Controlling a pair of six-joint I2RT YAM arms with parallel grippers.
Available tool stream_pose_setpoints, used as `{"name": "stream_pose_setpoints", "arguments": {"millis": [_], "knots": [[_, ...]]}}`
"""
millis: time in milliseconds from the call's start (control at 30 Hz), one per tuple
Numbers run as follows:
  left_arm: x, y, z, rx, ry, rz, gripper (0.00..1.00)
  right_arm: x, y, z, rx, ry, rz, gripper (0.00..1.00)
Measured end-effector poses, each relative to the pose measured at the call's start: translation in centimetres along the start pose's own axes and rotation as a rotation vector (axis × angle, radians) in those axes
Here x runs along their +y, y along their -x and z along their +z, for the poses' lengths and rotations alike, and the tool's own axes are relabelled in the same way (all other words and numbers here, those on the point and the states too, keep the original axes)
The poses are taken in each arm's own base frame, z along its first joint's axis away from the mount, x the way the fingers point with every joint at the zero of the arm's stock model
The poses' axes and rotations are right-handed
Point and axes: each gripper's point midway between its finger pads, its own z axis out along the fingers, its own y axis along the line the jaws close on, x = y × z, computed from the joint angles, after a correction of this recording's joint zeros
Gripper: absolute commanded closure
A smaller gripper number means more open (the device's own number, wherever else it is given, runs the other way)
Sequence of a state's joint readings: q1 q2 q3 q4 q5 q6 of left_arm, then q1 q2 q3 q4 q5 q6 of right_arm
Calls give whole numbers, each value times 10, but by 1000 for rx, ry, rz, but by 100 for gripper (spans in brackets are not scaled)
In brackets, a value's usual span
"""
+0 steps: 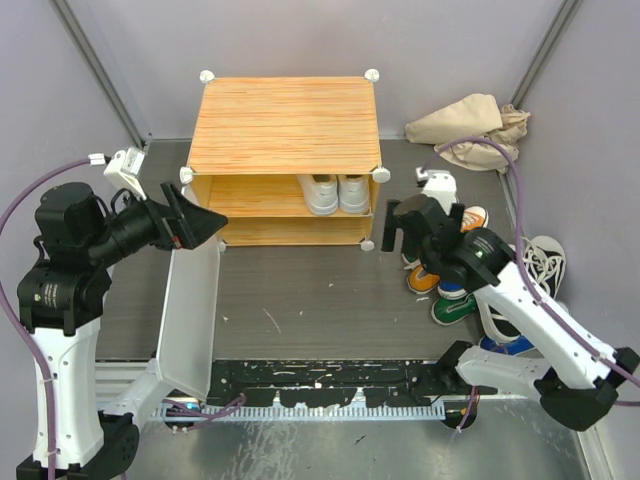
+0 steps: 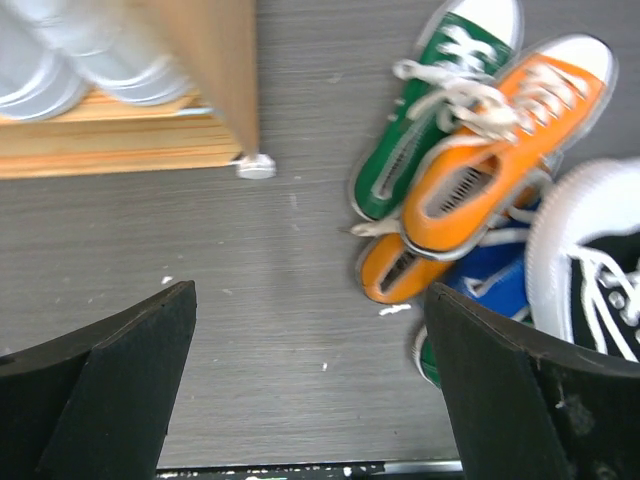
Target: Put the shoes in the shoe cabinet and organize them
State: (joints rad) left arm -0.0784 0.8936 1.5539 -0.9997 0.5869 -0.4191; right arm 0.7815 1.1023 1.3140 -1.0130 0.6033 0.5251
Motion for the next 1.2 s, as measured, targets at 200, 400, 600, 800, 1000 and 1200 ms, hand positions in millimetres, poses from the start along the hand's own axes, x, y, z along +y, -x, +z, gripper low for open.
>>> {"name": "stream_pose_setpoints", "arguments": {"millis": [200,400,600,800,1000,1200], "knots": [[-9,0,-3,-11,-36,5,2,-78,-15,-3,-21,-230,154,6],[-10,-11,-1,2,-66,-1,2,-152,-37,12,21,-501,268,7],[-13,-21,4,36,-98,-11,2,-180,-70,33,145,-589,301,3],[-18,-27,1,45,-119,-1,2,-192,-80,62,207,-613,273,0],[-19,-31,-1,45,-128,8,2,-208,-83,82,236,-625,287,0],[-17,-34,0,56,-127,10,2,-203,-90,103,266,-588,292,0]]}}
